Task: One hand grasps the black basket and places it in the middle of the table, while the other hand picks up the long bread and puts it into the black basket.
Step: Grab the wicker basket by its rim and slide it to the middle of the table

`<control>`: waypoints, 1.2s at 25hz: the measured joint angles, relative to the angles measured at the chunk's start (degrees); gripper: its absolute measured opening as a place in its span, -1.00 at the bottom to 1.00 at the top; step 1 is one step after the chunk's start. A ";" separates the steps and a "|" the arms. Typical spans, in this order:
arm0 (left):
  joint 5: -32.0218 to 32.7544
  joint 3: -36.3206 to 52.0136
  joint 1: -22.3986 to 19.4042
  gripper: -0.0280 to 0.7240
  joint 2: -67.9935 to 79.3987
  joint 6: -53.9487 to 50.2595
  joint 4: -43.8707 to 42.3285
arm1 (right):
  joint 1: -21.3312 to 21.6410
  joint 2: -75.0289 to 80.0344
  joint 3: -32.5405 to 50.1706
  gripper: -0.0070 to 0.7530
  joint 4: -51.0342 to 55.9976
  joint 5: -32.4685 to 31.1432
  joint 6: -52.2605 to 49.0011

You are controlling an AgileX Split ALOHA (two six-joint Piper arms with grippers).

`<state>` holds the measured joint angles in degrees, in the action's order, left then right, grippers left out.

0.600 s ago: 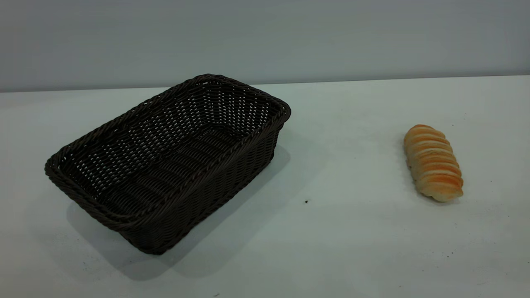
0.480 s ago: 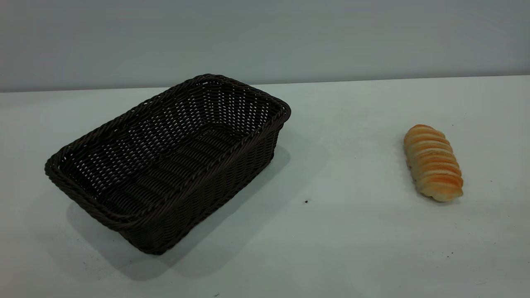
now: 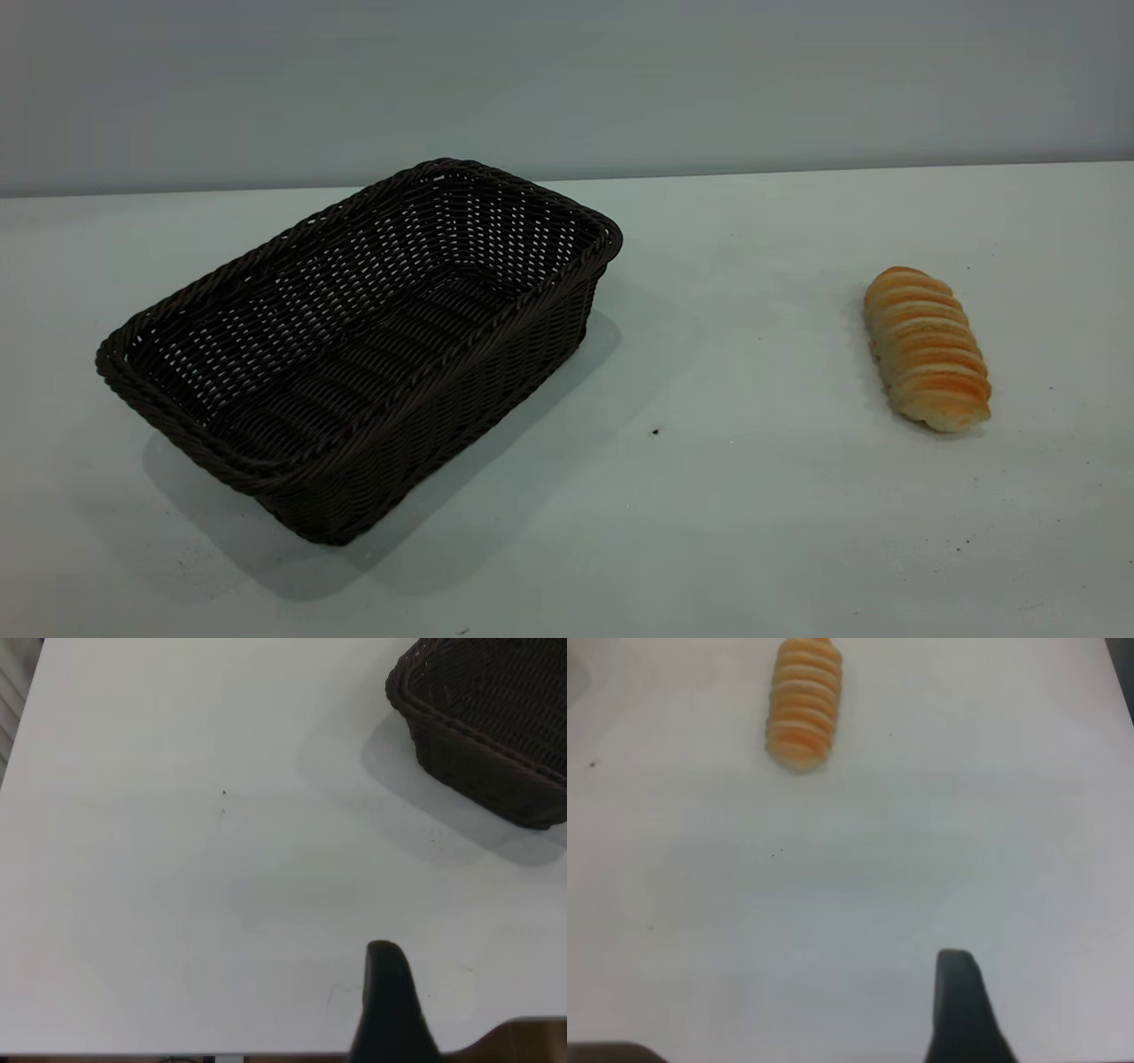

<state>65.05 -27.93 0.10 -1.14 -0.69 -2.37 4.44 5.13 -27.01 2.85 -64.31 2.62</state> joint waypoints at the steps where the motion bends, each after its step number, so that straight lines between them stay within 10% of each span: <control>1: 0.00 0.00 0.00 0.57 0.00 0.00 0.00 | 0.00 0.00 0.00 0.20 0.00 0.00 0.00; 30: -0.05 0.00 0.00 0.57 0.00 0.02 -1.09 | 0.00 0.00 0.00 0.20 0.06 0.05 0.00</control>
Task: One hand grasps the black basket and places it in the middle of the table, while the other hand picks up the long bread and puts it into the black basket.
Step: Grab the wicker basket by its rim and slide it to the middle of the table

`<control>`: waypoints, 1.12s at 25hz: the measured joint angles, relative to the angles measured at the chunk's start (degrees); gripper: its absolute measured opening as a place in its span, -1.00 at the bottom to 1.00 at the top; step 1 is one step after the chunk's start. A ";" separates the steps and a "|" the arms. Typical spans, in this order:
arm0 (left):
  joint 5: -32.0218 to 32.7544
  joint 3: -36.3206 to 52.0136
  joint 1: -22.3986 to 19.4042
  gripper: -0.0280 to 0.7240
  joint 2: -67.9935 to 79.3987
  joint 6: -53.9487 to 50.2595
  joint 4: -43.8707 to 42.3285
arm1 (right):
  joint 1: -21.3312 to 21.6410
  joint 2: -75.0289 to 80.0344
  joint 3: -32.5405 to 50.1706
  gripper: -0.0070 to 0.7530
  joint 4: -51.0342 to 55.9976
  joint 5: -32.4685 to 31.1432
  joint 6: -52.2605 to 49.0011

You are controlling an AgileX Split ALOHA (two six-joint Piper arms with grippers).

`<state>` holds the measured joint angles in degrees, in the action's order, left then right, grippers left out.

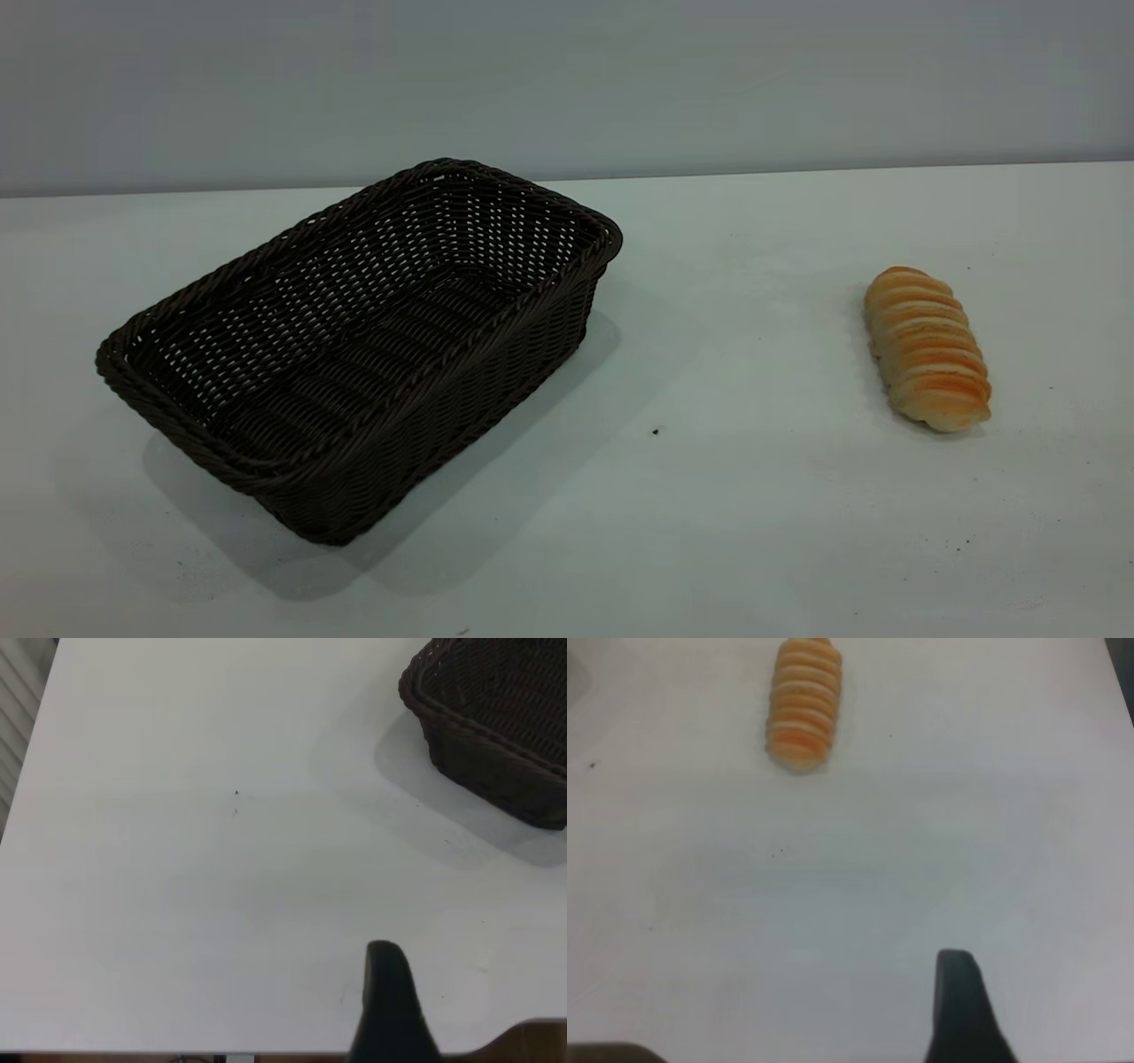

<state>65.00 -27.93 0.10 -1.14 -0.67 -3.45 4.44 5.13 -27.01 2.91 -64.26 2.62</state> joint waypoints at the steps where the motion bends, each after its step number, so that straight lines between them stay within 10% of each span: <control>1: -0.08 0.00 0.00 0.57 0.00 0.05 0.00 | 0.00 0.00 0.00 0.20 0.29 0.00 0.00; 9: -7.30 -2.97 0.00 0.57 3.62 -2.91 5.01 | 0.00 4.56 -3.88 0.18 7.59 3.29 4.60; 28: -25.51 -15.87 0.00 0.57 74.33 -5.90 22.74 | 0.00 35.39 -7.94 0.18 20.62 10.71 20.38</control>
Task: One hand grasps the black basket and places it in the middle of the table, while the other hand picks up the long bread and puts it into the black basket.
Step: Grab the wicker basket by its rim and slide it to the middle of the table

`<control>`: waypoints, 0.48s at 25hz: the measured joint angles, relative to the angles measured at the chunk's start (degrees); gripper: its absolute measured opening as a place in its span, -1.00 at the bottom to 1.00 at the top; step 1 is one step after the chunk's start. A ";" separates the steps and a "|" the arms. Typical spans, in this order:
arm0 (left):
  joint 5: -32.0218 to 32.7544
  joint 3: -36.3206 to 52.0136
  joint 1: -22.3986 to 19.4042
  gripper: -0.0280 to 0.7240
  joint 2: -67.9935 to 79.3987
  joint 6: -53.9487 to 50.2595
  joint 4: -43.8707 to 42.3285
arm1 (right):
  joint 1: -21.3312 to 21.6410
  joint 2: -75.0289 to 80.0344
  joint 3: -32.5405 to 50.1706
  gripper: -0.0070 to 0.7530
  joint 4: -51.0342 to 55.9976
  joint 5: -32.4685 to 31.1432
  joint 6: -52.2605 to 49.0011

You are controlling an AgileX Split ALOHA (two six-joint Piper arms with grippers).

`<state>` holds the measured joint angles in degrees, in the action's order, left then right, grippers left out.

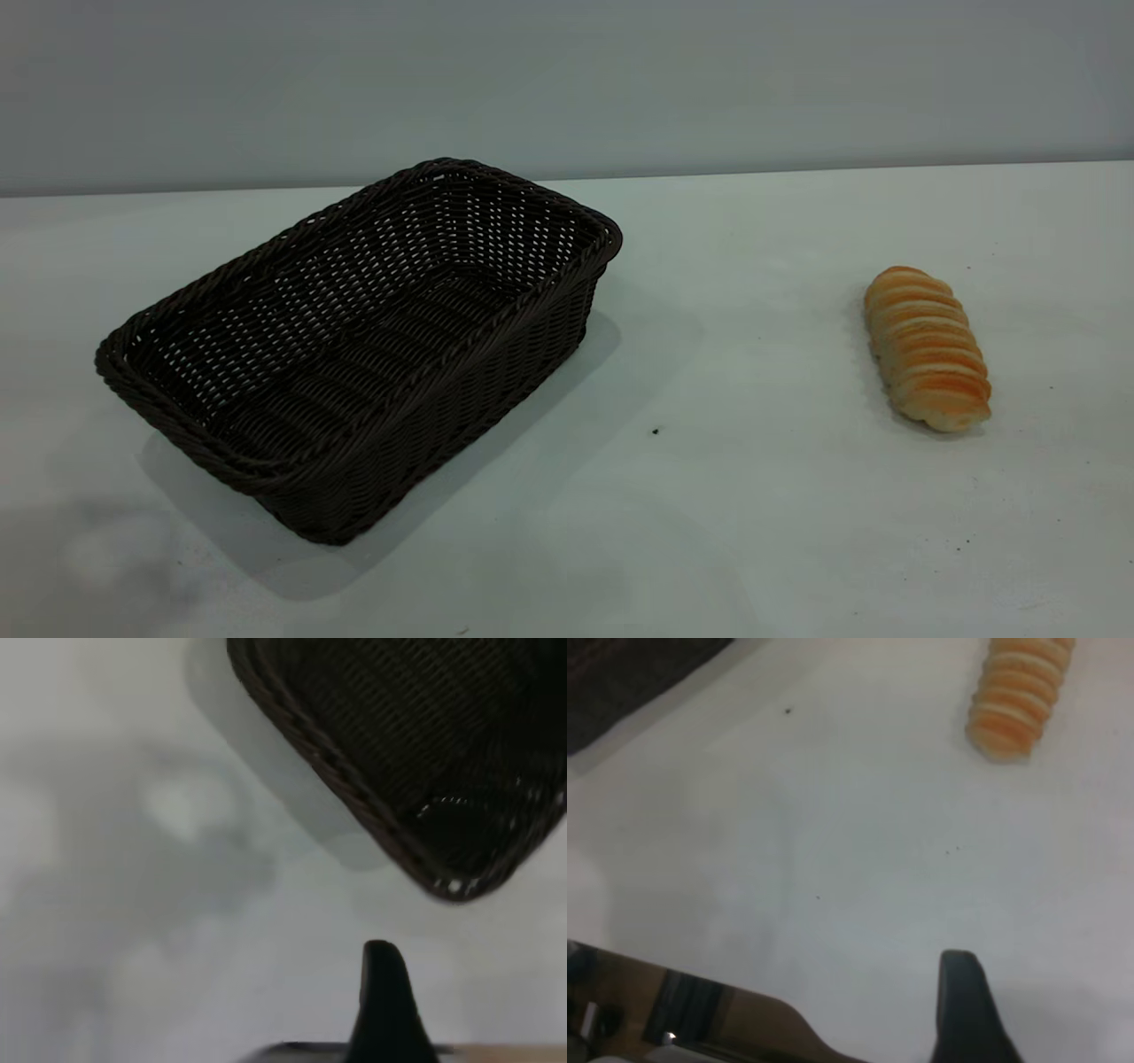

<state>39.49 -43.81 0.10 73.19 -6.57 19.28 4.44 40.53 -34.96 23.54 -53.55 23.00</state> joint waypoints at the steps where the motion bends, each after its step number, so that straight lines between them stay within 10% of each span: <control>1: -1.35 -0.07 0.00 0.57 2.54 -3.14 1.13 | 0.00 0.00 0.00 0.18 0.00 -0.12 0.00; 12: -11.88 -0.13 0.00 0.57 20.31 -16.53 5.37 | 0.00 -3.30 0.00 0.18 0.79 -0.73 0.05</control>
<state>27.61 -43.93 0.10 93.50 -23.10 24.65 4.44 37.23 -34.96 24.33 -54.28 23.05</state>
